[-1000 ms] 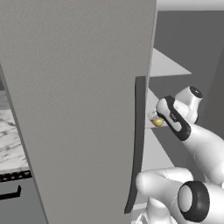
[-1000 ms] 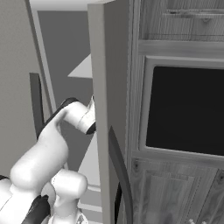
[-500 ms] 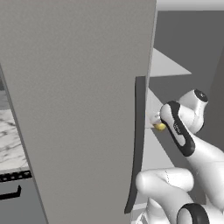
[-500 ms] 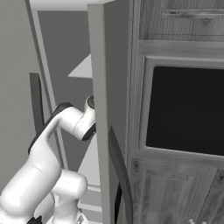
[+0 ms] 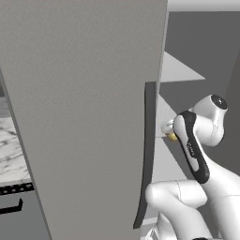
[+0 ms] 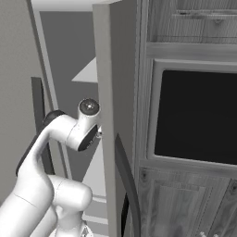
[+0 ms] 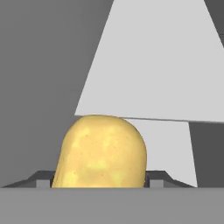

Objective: Take the peach, lime, and potato from the freezer and place them in the bowl on the counter.

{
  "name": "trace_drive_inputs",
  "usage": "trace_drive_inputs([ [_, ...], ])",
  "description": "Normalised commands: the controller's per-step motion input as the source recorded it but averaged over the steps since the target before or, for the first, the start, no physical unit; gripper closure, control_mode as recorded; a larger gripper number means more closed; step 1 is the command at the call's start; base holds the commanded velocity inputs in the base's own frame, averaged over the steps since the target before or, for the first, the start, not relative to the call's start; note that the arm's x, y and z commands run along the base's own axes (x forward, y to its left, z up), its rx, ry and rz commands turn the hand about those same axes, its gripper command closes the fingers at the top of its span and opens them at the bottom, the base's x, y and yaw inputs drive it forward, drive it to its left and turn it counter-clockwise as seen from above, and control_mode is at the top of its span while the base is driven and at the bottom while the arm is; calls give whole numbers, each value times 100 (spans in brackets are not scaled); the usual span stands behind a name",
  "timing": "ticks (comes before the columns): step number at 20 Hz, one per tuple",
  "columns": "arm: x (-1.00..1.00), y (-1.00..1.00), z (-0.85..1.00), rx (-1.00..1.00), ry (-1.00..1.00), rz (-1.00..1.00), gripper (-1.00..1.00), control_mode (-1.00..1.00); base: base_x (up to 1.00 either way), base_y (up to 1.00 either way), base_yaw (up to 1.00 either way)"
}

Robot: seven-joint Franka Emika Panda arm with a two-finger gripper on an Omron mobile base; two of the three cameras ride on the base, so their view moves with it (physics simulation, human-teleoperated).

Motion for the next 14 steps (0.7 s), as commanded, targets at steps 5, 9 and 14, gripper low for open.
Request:
trace_drive_inputs([
  [5,-33,2,28,-2,1,-4,100,-100,0,0,0],
  [9,-57,0,19,0,0,-1,100,-100,0,0,0],
  [14,-60,4,10,-3,1,-4,100,-100,0,0,0],
])
